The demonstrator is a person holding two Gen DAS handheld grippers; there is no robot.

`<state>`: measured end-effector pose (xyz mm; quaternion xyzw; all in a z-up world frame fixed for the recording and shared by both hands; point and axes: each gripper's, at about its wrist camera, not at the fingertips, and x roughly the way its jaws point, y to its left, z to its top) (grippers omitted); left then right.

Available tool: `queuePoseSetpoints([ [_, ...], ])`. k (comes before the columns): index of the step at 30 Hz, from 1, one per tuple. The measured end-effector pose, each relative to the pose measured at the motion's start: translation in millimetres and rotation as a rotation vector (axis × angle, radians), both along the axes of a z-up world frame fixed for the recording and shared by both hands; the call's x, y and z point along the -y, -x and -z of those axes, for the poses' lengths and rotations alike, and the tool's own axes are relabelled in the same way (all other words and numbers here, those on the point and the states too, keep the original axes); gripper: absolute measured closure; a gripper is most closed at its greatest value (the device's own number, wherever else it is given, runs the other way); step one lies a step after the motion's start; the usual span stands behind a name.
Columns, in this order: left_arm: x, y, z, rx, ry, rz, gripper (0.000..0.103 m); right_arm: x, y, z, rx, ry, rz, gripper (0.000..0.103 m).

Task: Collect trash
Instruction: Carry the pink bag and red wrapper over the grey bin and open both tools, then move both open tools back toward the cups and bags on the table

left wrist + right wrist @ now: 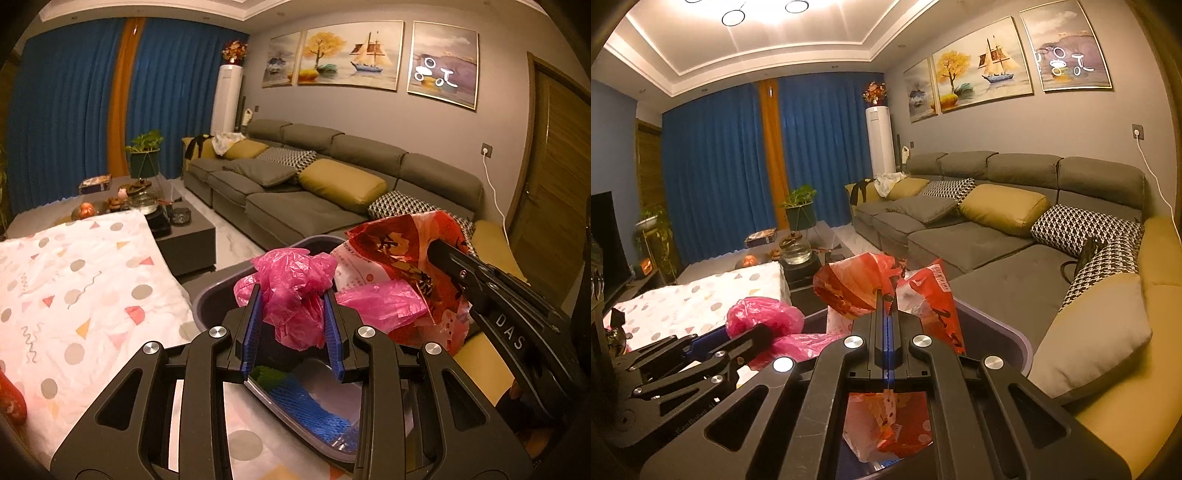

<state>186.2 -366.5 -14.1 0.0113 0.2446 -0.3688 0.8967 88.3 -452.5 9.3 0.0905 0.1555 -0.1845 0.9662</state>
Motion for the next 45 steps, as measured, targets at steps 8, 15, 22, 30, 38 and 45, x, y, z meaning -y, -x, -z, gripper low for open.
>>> queuePoseSetpoints([
  [8, 3.8, -5.4, 4.9, -0.014, -0.008, 0.019, 0.072, -0.1, -1.4, 3.0, -0.002, -0.013, -0.015, 0.102],
  [15, 3.8, -14.2, 8.2, -0.042, 0.001, 0.026, 0.058, 6.9, -2.7, 2.5, 0.005, -0.033, -0.024, 0.099],
  [22, -5.8, -15.3, 10.6, -0.033, 0.025, -0.012, 0.023, 8.0, 0.1, 2.6, 0.015, -0.041, -0.018, 0.07],
  [30, -28.0, -12.5, 6.9, -0.023, 0.047, -0.101, 0.007, 2.6, 10.5, -1.5, 0.037, -0.03, 0.002, 0.055],
  [38, -68.2, 11.2, -2.6, 0.015, 0.024, -0.216, 0.006, -21.8, 33.9, -8.1, 0.077, 0.017, 0.026, 0.018],
  [45, -122.2, 43.6, -15.0, 0.052, 0.011, -0.343, 0.006, -43.6, 51.9, -10.1, 0.078, 0.04, 0.023, 0.009],
])
